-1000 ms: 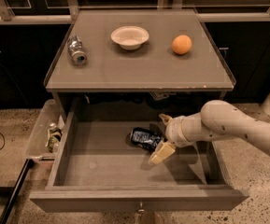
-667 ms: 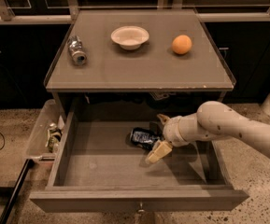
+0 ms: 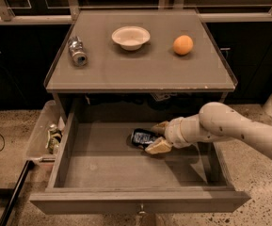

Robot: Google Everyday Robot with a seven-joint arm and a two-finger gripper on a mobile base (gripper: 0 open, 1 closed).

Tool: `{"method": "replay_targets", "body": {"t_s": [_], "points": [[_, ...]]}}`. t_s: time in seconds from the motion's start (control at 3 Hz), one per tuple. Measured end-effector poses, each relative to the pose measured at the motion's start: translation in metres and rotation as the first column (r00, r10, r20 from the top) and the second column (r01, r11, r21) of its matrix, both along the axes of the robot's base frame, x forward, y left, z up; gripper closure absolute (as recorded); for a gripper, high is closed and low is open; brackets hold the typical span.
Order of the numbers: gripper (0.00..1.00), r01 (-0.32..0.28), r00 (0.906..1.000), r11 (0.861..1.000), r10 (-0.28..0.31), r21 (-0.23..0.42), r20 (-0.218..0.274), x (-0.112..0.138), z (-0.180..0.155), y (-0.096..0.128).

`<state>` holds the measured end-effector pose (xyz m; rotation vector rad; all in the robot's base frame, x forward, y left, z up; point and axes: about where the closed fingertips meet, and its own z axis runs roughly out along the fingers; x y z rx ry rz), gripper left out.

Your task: Pick pepsi can from top drawer and place on counter

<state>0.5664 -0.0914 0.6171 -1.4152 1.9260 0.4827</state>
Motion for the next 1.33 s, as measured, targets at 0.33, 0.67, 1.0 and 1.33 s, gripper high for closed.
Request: {"method": "replay_targets", "body": {"t_s": [0.33, 0.67, 1.0, 1.33], "points": [[0.66, 0.0, 1.0, 1.0, 0.0, 0.0, 0.0, 0.0, 0.0, 0.0], [0.89, -0.001, 1.0, 1.0, 0.001, -0.002, -0.003, -0.001, 0.0, 0.0], [1.0, -0.005, 0.9998, 0.999, 0.004, -0.043, -0.021, -0.021, 0.014, 0.002], [1.0, -0.019, 0.9998, 0.99, 0.019, -0.141, -0.001, -0.045, 0.053, 0.013]]}}
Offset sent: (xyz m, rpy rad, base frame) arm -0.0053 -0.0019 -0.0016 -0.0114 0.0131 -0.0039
